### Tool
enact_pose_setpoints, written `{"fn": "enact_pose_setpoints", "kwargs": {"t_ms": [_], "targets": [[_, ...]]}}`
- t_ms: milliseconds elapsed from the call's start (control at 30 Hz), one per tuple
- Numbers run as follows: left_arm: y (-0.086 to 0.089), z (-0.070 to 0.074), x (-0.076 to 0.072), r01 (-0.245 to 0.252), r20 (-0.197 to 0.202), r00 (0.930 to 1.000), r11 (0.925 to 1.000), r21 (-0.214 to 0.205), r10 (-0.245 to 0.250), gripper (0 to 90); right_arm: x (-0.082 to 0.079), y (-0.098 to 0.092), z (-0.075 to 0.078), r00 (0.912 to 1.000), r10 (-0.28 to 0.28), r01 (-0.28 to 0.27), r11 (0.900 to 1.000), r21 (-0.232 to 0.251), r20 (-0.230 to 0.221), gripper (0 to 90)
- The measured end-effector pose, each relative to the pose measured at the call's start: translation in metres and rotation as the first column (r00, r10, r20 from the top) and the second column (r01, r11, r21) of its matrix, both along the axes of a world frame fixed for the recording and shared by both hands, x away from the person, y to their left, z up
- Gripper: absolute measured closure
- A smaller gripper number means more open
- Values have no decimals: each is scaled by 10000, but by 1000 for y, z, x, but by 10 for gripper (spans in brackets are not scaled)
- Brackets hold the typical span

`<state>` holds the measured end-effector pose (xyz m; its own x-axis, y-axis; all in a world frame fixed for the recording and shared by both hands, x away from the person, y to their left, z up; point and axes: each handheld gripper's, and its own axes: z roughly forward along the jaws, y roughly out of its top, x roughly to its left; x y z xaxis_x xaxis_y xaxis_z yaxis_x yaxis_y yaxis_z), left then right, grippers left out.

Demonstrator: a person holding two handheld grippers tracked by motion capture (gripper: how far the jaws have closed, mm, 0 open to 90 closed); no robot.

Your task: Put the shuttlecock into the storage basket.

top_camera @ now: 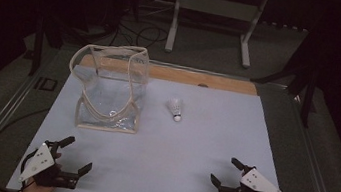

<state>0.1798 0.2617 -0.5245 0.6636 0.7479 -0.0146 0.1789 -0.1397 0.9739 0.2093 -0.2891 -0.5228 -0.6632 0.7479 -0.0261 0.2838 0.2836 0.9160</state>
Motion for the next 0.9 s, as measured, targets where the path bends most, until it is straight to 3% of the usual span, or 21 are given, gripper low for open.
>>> {"fn": "enact_pose_setpoints", "kwargs": {"t_ms": [233,500,900], "targets": [[-3,0,0,186,-73,9998,9997,156,-184,3,-1,3,0,10000,23,-25,9997,-236,-66,84],[-3,0,2,117,-127,9999,9999,57,-117,3,-4,4,2,10000,-61,60,9990,-436,-13,84],[-3,0,3,92,-211,9997,10000,-26,-92,3,-5,6,4,10000,-1,2,9992,-402,8,84]]}}
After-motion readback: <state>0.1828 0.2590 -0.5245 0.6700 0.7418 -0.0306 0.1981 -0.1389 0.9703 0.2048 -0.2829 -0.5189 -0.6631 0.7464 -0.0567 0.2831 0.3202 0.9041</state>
